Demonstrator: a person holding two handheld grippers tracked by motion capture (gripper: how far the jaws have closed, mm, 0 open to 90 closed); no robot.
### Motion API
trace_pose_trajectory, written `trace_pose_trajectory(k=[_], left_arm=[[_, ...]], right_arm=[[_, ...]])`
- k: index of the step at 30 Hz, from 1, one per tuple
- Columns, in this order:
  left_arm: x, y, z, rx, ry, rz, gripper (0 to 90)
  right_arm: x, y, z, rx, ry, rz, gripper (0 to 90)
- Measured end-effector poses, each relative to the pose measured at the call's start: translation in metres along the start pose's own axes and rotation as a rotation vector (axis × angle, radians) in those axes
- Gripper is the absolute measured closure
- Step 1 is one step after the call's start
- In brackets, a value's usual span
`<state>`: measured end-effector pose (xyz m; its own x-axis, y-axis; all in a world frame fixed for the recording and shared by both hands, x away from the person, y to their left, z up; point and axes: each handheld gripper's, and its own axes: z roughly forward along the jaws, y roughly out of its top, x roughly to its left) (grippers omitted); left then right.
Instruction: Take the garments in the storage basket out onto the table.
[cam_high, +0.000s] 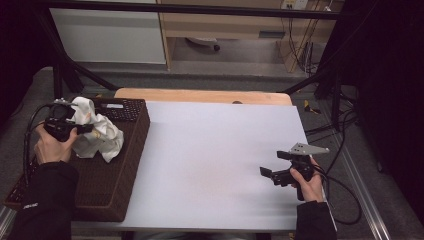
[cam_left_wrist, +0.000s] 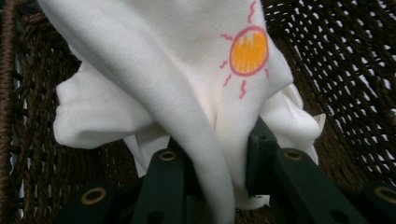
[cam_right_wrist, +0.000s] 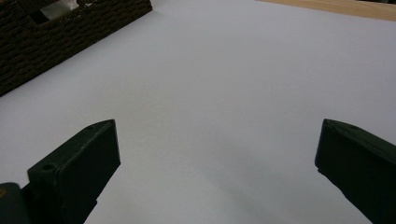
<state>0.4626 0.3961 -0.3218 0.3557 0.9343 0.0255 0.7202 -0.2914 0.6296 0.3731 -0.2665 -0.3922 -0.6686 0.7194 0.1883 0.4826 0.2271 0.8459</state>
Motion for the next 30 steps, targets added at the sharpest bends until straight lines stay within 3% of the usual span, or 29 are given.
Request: trace_pose_trajectory(k=[8,30], left_arm=[[-0.005,0.003,-0.011,-0.006,-0.028,0.026,72.2],[-0.006,0.004,-0.044,-0.050,-0.097,0.046,72.6]], right_arm=[[0.000,0.000,-0.001,-0.002,0.003,0.002,0.7],[0.001,0.000,0.000,0.006,0.005,-0.001,0.7]])
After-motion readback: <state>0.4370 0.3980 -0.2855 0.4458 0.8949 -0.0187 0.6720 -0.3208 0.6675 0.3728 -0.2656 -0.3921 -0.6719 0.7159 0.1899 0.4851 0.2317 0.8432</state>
